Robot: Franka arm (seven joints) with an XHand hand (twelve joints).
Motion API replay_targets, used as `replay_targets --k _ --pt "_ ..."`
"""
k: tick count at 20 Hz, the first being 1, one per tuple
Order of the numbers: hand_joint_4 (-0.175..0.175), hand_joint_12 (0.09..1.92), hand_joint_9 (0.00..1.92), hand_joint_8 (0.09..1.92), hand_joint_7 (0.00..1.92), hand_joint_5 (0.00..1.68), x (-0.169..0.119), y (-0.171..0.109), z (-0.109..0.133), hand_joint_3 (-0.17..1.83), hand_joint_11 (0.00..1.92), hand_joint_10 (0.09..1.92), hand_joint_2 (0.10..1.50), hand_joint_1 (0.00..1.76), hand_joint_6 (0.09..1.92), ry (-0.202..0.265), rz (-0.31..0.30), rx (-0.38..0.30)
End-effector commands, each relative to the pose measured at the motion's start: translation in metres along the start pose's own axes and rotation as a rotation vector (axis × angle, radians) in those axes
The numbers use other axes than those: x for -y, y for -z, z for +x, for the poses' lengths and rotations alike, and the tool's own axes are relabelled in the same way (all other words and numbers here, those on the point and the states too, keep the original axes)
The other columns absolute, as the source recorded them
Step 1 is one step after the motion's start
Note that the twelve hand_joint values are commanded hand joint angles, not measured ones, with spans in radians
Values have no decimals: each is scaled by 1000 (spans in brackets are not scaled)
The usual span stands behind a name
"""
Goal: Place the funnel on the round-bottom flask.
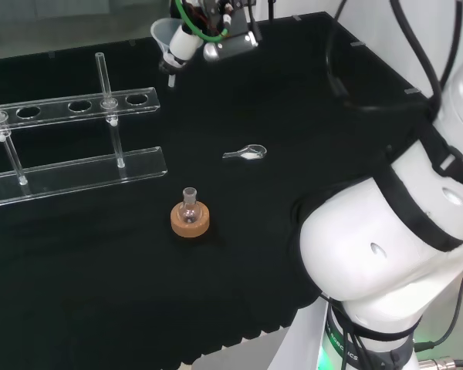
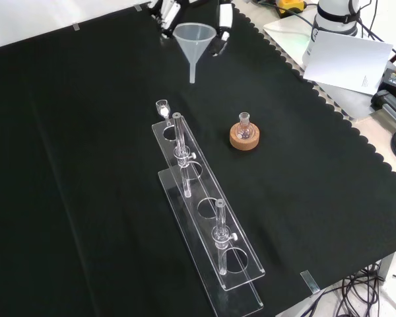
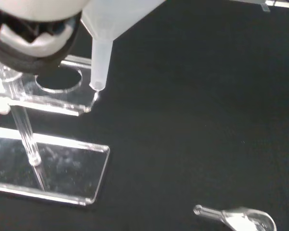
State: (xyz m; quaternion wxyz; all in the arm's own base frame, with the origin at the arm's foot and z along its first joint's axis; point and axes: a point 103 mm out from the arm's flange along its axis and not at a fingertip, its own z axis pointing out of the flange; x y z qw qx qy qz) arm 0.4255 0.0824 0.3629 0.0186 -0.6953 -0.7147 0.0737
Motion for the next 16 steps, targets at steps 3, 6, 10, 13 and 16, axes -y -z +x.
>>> replay_targets --k 3,6,10,13,16 --pt "35 1318 1021 433 991 722 64 -22 -2 596 495 217 493 886 523 -52 48 60" --pt "36 1318 1021 433 990 725 79 -28 1 597 492 217 493 884 525 -54 71 79" --pt "38 1319 1019 434 991 728 92 -38 7 598 490 217 494 882 527 -49 95 98" --pt "39 1320 1019 434 993 731 97 -46 11 598 489 218 494 882 529 -20 111 112" --pt "39 1321 1019 434 995 733 96 -53 12 599 489 218 494 881 530 1 119 112"
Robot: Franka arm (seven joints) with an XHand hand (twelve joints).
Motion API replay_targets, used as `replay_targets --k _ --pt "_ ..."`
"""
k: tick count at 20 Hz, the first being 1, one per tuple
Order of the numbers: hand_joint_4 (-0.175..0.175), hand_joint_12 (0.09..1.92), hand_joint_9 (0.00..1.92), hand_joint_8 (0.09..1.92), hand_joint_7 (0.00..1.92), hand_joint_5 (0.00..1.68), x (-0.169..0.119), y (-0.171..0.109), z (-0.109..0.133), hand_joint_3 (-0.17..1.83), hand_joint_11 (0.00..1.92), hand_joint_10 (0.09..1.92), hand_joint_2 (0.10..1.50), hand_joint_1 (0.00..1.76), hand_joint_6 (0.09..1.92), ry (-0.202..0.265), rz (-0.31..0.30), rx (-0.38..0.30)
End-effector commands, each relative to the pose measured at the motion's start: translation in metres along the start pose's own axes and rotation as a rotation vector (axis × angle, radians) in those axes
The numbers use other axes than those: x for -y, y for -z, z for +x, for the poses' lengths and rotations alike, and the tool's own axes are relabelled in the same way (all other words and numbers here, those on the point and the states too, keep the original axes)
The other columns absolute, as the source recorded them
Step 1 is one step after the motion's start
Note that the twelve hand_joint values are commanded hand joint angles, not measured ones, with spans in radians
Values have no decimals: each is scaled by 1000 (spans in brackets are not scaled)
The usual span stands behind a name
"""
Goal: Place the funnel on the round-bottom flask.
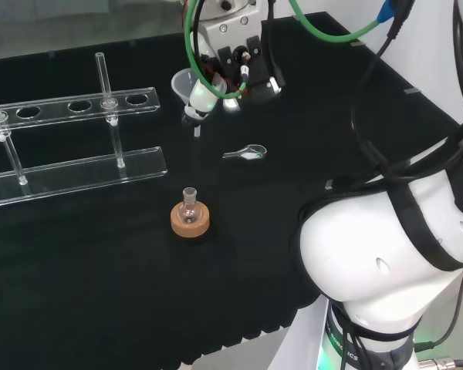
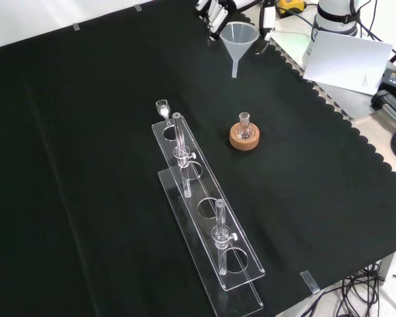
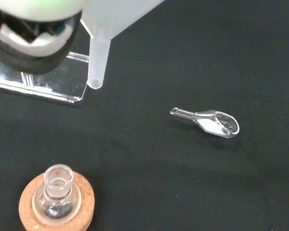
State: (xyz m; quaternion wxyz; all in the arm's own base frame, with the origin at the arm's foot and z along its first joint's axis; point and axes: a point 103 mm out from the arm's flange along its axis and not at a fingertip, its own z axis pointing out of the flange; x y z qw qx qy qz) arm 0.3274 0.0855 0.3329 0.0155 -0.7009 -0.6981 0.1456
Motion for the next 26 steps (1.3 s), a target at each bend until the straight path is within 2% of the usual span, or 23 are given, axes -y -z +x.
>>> replay_targets --k 1,2,7,11,17,21,26 --pt "40 1321 1019 434 995 733 0 -13 4 599 489 219 494 881 530 51 16 10" --pt "40 1321 1019 434 995 734 -2 -17 6 599 489 219 494 881 531 82 20 11" --pt "42 1321 1016 431 990 733 -6 -33 17 599 488 218 494 880 531 170 29 11" --pt "43 1321 1015 430 987 732 -8 -48 25 599 487 219 494 879 531 210 52 7" --pt "43 1320 1014 429 987 732 -18 -74 33 599 481 220 494 877 531 228 67 5" --pt "43 1320 1012 429 987 734 -25 -84 26 599 473 221 495 876 532 216 88 -14" --pt "43 1322 1011 429 990 739 -28 -90 19 599 470 222 497 874 534 221 87 -2"
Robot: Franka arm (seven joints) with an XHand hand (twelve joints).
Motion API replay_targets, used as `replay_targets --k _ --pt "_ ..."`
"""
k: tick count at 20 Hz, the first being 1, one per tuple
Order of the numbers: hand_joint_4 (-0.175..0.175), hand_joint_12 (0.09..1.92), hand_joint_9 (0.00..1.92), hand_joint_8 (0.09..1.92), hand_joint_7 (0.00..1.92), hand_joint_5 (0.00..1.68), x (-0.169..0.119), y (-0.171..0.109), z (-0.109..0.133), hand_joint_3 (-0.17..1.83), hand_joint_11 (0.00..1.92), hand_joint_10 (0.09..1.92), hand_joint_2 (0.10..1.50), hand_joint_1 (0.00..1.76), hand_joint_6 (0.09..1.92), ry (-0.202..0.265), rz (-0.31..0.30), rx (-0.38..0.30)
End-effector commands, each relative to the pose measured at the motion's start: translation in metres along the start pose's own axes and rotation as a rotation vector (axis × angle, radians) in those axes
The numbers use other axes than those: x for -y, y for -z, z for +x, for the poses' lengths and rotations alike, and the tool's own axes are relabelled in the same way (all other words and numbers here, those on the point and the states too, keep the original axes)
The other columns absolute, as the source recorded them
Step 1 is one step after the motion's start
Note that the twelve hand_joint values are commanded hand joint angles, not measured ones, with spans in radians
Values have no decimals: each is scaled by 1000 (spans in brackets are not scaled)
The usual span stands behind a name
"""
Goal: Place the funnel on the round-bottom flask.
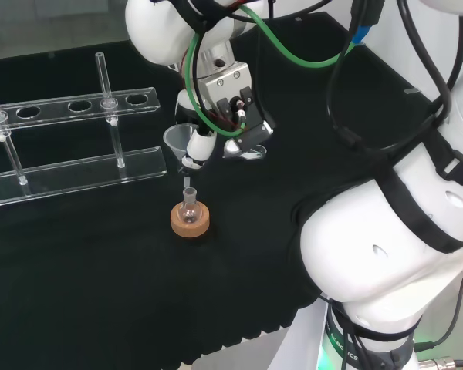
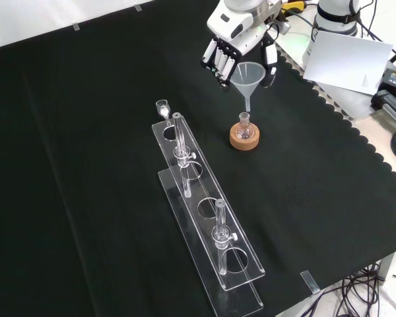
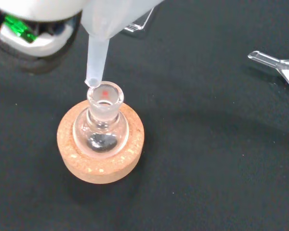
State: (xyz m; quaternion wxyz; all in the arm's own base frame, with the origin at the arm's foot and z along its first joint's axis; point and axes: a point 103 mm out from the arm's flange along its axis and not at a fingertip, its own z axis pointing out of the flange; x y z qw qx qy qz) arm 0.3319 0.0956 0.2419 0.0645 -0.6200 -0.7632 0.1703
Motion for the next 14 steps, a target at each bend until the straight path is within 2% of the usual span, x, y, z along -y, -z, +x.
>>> replay_targets --k 1,8,14 --pt "43 1322 1011 429 990 739 -3 -5 -9 599 469 222 497 874 535 2 6 0" --pt "44 1323 1010 429 993 742 -7 -5 -7 598 466 224 498 873 536 17 6 6" --pt "44 1324 1010 427 994 746 -12 -11 -8 599 465 226 501 870 537 11 23 1"
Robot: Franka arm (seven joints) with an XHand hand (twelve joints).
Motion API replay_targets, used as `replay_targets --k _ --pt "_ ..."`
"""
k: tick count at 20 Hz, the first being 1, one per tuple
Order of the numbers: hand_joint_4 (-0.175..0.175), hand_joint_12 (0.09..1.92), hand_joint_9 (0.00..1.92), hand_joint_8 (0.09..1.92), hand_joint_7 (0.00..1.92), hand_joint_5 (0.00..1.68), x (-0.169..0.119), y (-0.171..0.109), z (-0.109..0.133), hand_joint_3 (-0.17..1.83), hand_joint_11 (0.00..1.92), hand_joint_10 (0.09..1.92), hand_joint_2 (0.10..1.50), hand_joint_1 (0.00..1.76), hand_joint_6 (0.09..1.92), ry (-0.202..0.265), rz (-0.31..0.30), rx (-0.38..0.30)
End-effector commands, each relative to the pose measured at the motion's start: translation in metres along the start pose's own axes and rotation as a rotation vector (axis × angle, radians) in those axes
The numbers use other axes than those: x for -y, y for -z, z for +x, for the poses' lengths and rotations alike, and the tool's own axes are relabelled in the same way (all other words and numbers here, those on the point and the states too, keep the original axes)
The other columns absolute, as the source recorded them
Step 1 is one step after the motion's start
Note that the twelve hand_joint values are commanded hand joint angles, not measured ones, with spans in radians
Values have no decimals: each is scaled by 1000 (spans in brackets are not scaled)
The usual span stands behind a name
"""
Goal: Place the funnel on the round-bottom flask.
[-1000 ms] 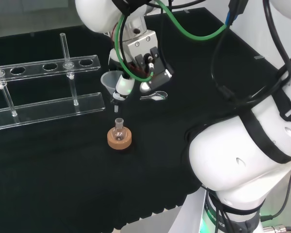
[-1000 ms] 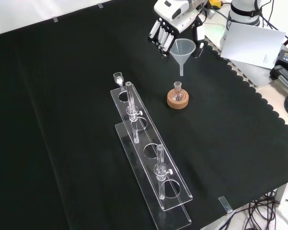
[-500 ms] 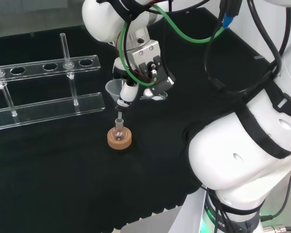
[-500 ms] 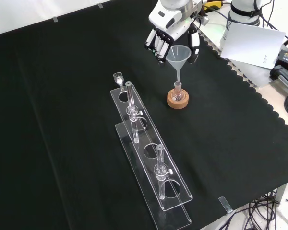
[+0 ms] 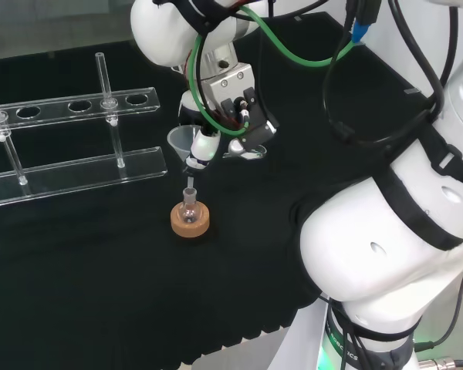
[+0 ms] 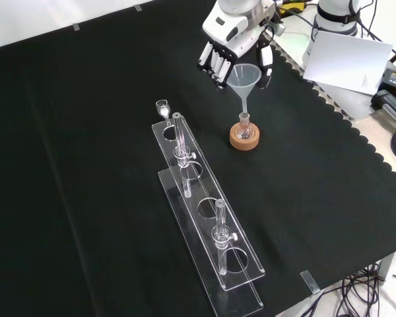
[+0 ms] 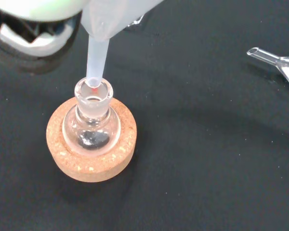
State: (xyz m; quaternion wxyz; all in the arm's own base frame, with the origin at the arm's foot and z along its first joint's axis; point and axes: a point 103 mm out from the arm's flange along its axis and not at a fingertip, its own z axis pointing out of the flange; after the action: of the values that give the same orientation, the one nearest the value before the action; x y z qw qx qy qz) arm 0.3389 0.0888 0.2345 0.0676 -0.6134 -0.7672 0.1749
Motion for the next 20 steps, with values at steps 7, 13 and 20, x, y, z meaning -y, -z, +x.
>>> replay_targets --k 7,13,20 --pt "43 1324 1009 425 994 748 -13 -15 -4 599 463 228 504 867 536 -13 25 -22" --pt "43 1324 1008 424 995 749 -19 -20 -5 599 460 230 506 865 536 -9 29 -34" --pt "43 1326 1007 422 994 751 -25 -44 5 599 455 232 508 864 535 -19 51 -52"
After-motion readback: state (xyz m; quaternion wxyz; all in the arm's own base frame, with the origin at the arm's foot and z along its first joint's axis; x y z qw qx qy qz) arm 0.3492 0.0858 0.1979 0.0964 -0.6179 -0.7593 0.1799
